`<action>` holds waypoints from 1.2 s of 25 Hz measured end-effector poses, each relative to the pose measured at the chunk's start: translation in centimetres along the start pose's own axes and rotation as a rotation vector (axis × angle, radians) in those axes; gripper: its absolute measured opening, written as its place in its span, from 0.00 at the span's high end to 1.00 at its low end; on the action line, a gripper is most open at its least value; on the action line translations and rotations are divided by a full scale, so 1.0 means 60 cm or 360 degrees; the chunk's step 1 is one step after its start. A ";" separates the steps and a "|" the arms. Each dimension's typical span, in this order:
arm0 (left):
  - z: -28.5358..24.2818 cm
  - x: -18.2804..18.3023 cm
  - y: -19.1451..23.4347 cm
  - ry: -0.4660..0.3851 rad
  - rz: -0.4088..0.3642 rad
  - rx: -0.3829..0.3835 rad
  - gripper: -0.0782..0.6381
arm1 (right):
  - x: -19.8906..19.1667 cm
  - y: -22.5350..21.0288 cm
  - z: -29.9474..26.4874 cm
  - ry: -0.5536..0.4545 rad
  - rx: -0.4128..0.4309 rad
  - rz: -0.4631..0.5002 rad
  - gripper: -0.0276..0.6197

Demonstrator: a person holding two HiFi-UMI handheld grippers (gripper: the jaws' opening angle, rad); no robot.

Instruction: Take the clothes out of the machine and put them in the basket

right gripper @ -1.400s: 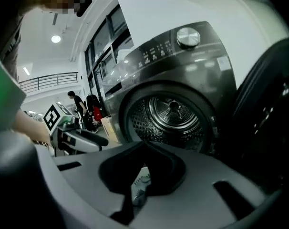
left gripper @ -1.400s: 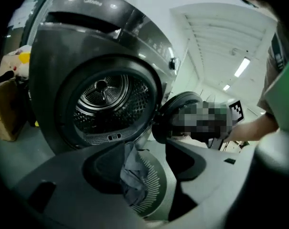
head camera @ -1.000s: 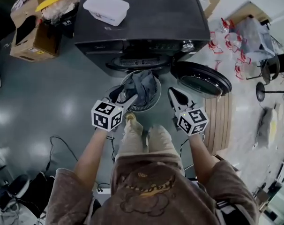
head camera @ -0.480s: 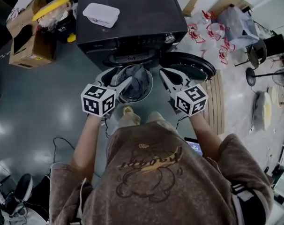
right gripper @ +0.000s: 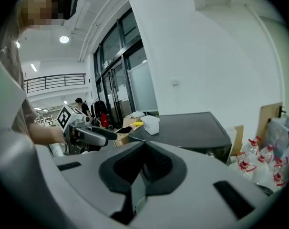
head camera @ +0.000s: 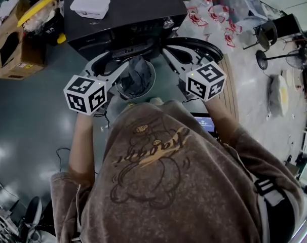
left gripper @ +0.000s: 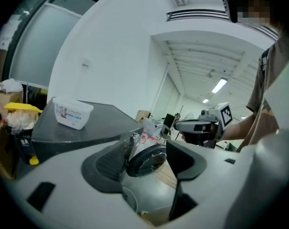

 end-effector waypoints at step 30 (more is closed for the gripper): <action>-0.025 -0.026 -0.055 -0.0367 -0.0048 0.0446 0.88 | -0.030 -0.072 0.016 -0.0256 0.0096 0.0098 0.96</action>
Point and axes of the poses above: the fingertips, and each gripper's own axes: z backward along the fingers, y to its left, x out of its top, the point moved 10 cm from there along z, backward along the fingers, and after that the axes turned 9 degrees about -z, right-handed, at the moved point
